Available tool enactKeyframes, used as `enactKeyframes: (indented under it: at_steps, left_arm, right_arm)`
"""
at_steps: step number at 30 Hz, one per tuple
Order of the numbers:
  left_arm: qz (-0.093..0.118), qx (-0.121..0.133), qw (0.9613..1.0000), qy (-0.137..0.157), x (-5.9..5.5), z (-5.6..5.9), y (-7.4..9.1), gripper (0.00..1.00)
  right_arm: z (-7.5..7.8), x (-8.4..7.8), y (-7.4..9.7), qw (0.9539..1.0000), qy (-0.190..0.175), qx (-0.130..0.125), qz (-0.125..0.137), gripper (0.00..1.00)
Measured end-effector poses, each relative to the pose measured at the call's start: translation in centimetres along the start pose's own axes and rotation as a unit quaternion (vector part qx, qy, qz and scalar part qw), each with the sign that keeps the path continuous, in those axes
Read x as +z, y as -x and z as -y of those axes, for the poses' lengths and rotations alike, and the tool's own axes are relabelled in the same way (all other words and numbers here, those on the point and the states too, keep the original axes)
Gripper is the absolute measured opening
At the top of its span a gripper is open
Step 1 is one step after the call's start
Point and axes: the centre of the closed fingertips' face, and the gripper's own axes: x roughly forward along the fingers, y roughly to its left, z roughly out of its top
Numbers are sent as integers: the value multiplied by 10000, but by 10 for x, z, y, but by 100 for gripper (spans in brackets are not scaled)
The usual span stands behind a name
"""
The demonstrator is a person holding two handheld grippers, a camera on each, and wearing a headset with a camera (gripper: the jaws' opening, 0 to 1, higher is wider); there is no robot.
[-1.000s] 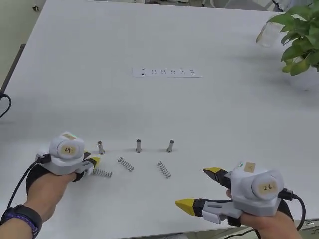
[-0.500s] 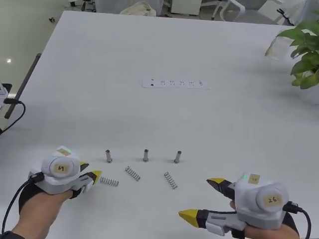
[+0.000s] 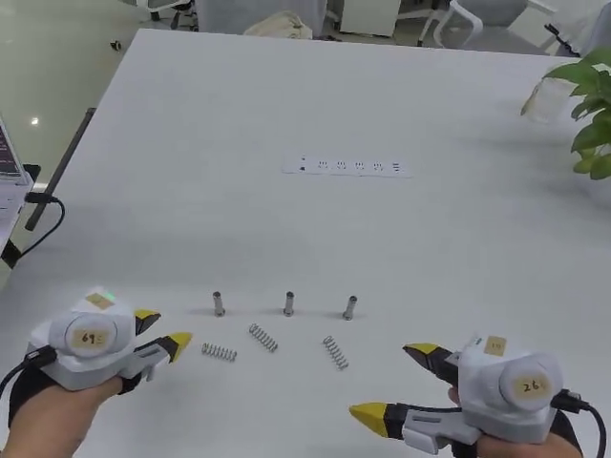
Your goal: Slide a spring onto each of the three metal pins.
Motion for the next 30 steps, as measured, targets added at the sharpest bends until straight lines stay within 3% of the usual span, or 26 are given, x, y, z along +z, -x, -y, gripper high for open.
enactKeyframes:
  at_steps: [14,19,30]
  left_arm:
    - [181,-217,9994,-197,16,4,30,39]
    - [271,-357,9988,-212,22,12,43,45]
    - [438,-419,9982,21,26,22,62,53]
  right_arm:
    - [5,3,-2,10000,65,20,-14,70]
    - [7,5,-1,10000,60,7,11,70]
    - [8,2,0,10000,65,1,-21,70]
